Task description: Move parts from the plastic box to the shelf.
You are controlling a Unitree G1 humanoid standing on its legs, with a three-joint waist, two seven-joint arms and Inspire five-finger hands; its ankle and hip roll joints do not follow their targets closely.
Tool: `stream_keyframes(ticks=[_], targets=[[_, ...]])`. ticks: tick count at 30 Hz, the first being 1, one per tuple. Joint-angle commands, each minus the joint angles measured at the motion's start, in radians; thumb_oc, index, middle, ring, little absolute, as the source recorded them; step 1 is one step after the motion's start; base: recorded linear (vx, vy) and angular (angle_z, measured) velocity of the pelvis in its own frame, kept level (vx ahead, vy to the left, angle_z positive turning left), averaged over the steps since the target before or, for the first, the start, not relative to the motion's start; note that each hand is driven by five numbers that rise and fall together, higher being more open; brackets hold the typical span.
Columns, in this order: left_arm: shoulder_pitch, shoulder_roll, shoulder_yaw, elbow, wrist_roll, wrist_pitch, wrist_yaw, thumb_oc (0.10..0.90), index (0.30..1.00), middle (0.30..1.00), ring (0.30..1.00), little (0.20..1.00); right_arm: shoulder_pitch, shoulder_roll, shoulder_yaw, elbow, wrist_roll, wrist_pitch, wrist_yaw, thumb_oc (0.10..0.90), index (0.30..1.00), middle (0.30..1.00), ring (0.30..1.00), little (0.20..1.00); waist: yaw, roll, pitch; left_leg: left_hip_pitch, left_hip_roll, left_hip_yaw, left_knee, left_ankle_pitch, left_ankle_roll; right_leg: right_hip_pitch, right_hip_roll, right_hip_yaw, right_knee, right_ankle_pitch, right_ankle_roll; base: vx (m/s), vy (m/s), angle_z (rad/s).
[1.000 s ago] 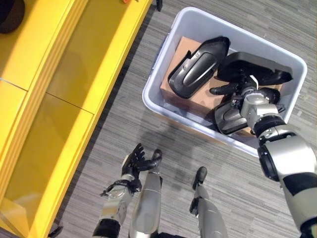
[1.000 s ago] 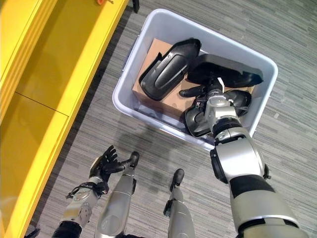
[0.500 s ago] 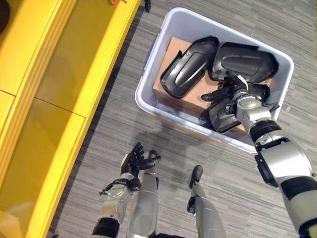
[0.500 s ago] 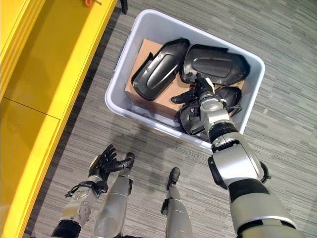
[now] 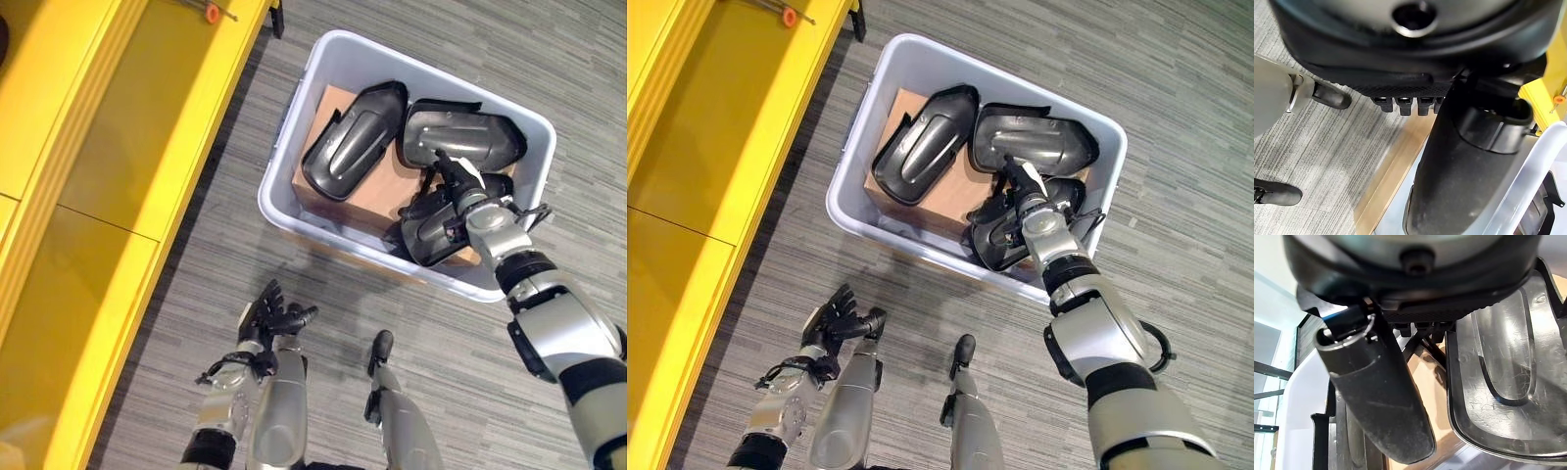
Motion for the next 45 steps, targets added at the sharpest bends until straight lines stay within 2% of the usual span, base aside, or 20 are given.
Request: stream_keyframes(ticks=[1, 7, 11, 18, 28, 34, 45], targets=[[0.064, -0.018, 0.004, -0.077, -0.017, -0.043, -0.006, 0.9, 1.0, 1.0, 1.0, 1.0, -0.036, -0.156, 0.063, -0.012, -0.026, 0.001, -0.026, 0.9, 1.0, 1.0, 1.0, 1.0, -0.019, 0.029, -0.018, 0.241, 0.088, 0.034, -0.266, 0.038, -0.022, 0.097, -0.049, 0.011, -0.015, -0.091, 0.018, 0.0, 0.0, 0.0], [0.062, -0.013, 0.027, -0.069, -0.026, -0.041, -0.006, 0.9, 1.0, 1.0, 1.0, 1.0, -0.01, -0.176, 0.061, -0.149, 0.015, -0.004, -0.022, 0.9, 1.0, 1.0, 1.0, 1.0, -0.037, 0.012, -0.018, 0.28, 0.089, 0.045, -0.285, 0.038, -0.02, 0.113, -0.045, 0.019, -0.015, -0.092, 0.022, 0.0, -0.006, -0.01], [0.073, -0.006, 0.057, -0.059, -0.041, -0.039, -0.001, 0.9, 1.0, 1.0, 1.0, 1.0, 0.052, -0.181, -0.02, -0.384, 0.135, -0.022, -0.055, 0.9, 1.0, 1.0, 1.0, 1.0, -0.064, -0.003, -0.018, 0.312, 0.093, 0.054, -0.297, 0.033, -0.018, 0.129, -0.041, 0.024, -0.015, -0.094, 0.028, 0.01, -0.022, -0.09], [0.088, -0.005, 0.065, -0.057, -0.05, -0.033, -0.01, 0.9, 1.0, 1.0, 1.0, 1.0, 0.11, -0.139, -0.099, -0.563, 0.216, -0.044, -0.075, 0.9, 1.0, 1.0, 1.0, 1.0, -0.08, -0.008, -0.018, 0.323, 0.094, 0.057, -0.297, 0.03, -0.018, 0.129, -0.036, 0.028, -0.015, -0.092, 0.033, 0.01, -0.018, -0.06], [0.091, 0.008, 0.059, -0.055, -0.059, -0.027, -0.012, 0.9, 1.0, 1.0, 1.0, 1.0, 0.196, -0.142, -0.114, -0.639, 0.209, -0.047, -0.055, 0.9, 1.0, 1.0, 1.0, 1.0, -0.086, -0.007, -0.018, 0.321, 0.094, 0.055, -0.297, 0.03, -0.018, 0.126, -0.037, 0.026, -0.015, -0.088, 0.033, 0.0, -0.004, -0.01], [0.08, 0.01, 0.06, -0.044, -0.06, -0.026, -0.009, 0.9, 1.0, 1.0, 1.0, 1.0, 0.294, -0.076, -0.158, -0.721, 0.199, -0.048, -0.044, 0.9, 1.0, 1.0, 1.0, 1.0, -0.092, -0.008, -0.018, 0.318, 0.094, 0.055, -0.297, 0.029, -0.016, 0.118, -0.038, 0.026, -0.015, -0.088, 0.033, 0.0, -0.001, -0.01], [0.076, 0.026, 0.044, -0.049, -0.057, -0.022, -0.002, 0.9, 1.0, 1.0, 1.0, 1.0, 0.378, 0.017, -0.162, -0.883, 0.212, -0.058, -0.026, 0.9, 1.0, 1.0, 1.0, 1.0, -0.098, -0.01, -0.018, 0.31, 0.094, 0.055, -0.297, 0.033, -0.014, 0.107, -0.041, 0.025, -0.015, -0.086, 0.032, 0.0, 0.0, 0.0]])
